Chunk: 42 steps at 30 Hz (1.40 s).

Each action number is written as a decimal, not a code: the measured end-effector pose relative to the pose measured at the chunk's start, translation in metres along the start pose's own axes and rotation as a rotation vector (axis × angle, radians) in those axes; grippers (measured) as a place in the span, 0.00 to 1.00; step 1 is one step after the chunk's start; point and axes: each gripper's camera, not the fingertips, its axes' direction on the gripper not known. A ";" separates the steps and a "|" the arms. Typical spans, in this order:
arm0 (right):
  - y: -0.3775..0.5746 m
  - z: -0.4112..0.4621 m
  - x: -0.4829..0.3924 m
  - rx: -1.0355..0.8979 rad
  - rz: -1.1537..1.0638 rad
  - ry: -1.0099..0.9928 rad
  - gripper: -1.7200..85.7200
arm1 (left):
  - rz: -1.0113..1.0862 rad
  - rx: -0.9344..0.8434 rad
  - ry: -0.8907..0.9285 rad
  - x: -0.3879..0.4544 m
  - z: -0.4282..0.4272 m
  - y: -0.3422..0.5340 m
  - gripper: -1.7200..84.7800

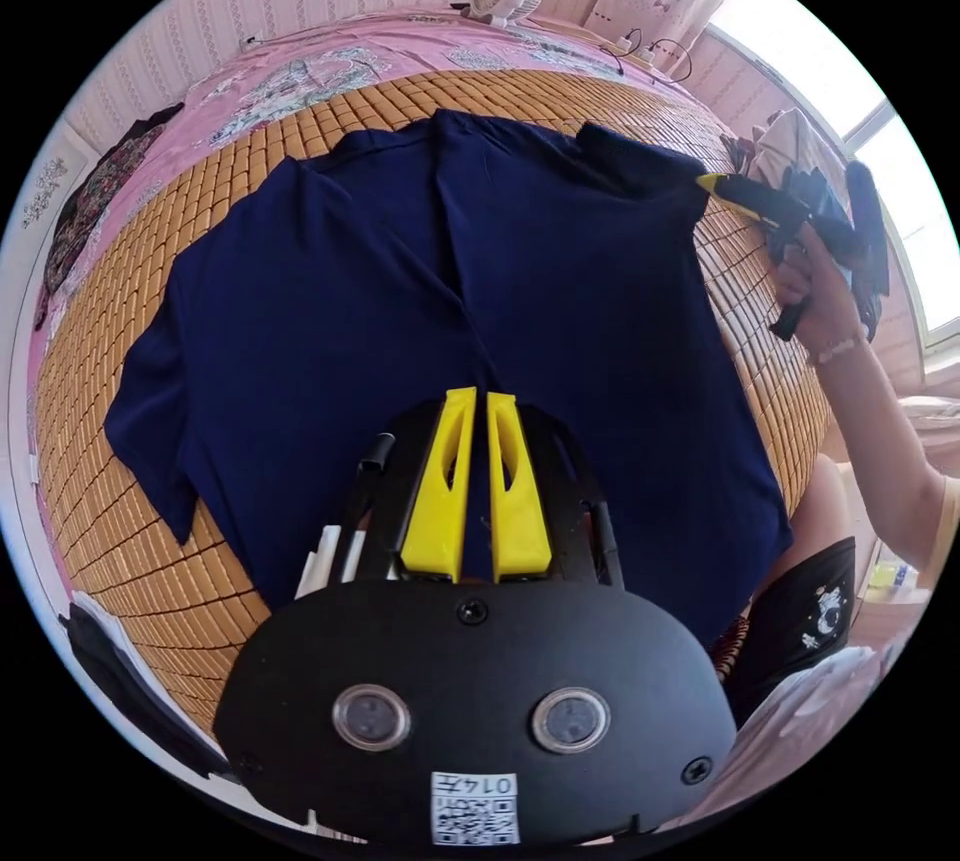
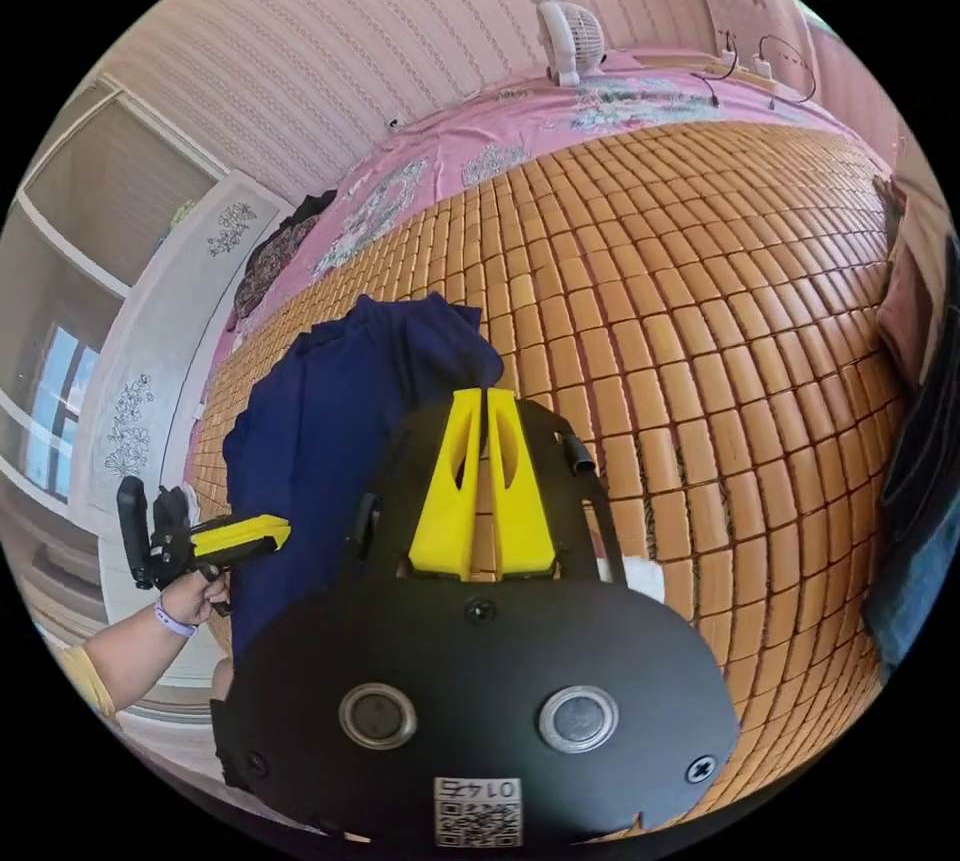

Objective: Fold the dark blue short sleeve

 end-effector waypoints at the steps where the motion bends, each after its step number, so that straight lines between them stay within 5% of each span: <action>1: 0.013 -0.013 0.001 0.023 -0.006 0.008 0.04 | -0.017 0.005 0.022 -0.001 0.000 -0.001 0.03; 15: 0.054 -0.024 0.024 -0.121 -0.199 0.037 0.12 | 0.075 0.195 0.077 0.058 -0.040 -0.080 0.08; 26: 0.052 -0.002 0.038 -0.167 -0.209 -0.038 0.09 | 0.250 0.030 0.104 0.196 0.068 -0.194 0.09; 34: 0.060 -0.005 0.051 -0.146 -0.251 -0.075 0.03 | 0.294 0.088 0.063 0.209 0.085 -0.184 0.03; 42: 0.068 0.000 0.063 -0.154 -0.174 -0.077 0.03 | 0.264 0.050 0.144 0.195 0.088 -0.162 0.09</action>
